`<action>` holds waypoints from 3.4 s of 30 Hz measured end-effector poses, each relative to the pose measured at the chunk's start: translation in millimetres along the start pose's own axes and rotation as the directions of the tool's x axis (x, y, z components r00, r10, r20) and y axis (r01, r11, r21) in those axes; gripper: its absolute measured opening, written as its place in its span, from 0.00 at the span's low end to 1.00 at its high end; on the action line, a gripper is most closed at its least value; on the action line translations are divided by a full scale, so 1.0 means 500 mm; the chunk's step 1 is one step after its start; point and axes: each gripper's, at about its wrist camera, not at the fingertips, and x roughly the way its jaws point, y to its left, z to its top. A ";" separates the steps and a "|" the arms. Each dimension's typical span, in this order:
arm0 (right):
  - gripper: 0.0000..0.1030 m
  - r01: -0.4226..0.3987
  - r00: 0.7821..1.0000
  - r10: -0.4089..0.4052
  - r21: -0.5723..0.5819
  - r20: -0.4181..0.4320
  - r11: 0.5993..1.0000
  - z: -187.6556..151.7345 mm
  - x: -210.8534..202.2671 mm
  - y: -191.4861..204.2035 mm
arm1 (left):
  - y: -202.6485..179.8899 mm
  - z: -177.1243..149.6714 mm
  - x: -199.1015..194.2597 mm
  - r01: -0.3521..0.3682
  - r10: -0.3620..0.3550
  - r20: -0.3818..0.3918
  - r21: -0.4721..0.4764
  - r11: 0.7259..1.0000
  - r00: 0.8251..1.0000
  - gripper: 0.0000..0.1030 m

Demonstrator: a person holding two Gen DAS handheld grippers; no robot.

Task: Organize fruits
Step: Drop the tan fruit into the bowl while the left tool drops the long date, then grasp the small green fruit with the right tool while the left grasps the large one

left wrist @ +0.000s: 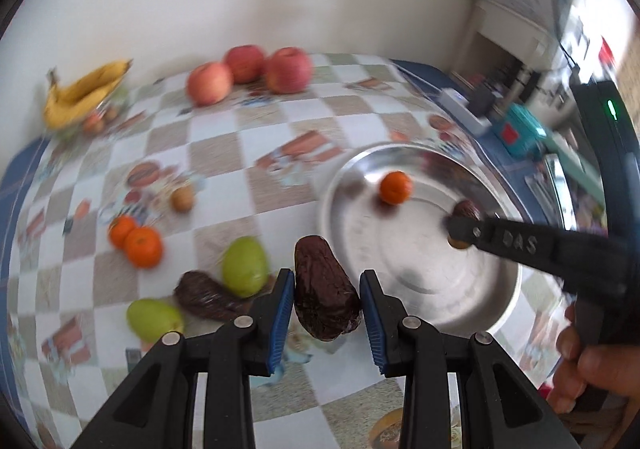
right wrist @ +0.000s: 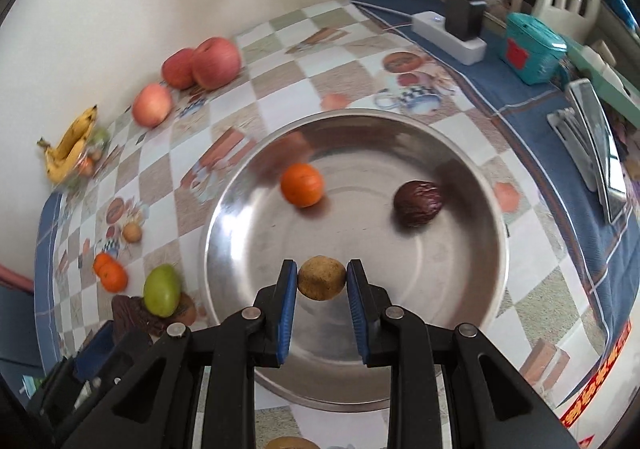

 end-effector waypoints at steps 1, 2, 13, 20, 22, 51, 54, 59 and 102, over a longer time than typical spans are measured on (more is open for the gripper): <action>0.26 0.001 1.000 -0.001 0.010 0.000 1.000 0.003 -0.002 -0.009 | -0.009 0.001 0.003 -0.001 0.001 0.001 0.018 1.000 1.000 0.35; 0.26 0.004 1.000 -0.004 0.017 0.001 1.000 0.003 -0.003 -0.015 | -0.020 0.001 0.007 -0.001 0.001 0.003 0.037 0.999 1.000 0.35; 0.26 -0.007 1.000 0.007 0.056 -0.006 0.998 0.006 0.000 -0.032 | -0.080 0.001 0.038 0.029 -0.029 -0.005 0.137 0.990 1.000 0.37; 0.26 -0.004 1.000 0.005 0.060 -0.012 0.998 0.005 0.002 -0.035 | -0.057 0.000 0.044 0.007 -0.005 -0.025 0.087 0.996 1.000 0.37; 0.26 -0.003 1.000 0.004 0.061 -0.017 0.998 0.005 0.004 -0.036 | -0.045 -0.001 0.048 -0.011 0.014 -0.038 0.062 0.998 0.999 0.39; 0.26 -0.037 0.999 0.036 -0.183 -0.008 0.982 -0.023 -0.006 0.071 | 0.234 -0.032 0.007 -0.215 0.148 -0.177 -0.462 0.861 0.973 0.55; 0.31 -0.029 1.000 0.027 -0.176 -0.012 0.984 -0.023 -0.002 0.067 | 0.232 -0.038 0.020 -0.234 0.149 -0.216 -0.449 0.862 0.965 0.94; 0.86 0.012 1.000 -0.011 -0.175 0.006 0.984 -0.023 0.005 0.064 | 0.235 -0.051 0.037 -0.264 0.160 -0.260 -0.440 0.858 0.952 1.00; 0.68 -0.170 0.985 0.168 -0.377 -0.039 0.910 -0.054 0.057 0.258 | 0.366 -0.084 0.048 -0.132 -0.039 -0.216 -0.720 0.682 0.976 0.70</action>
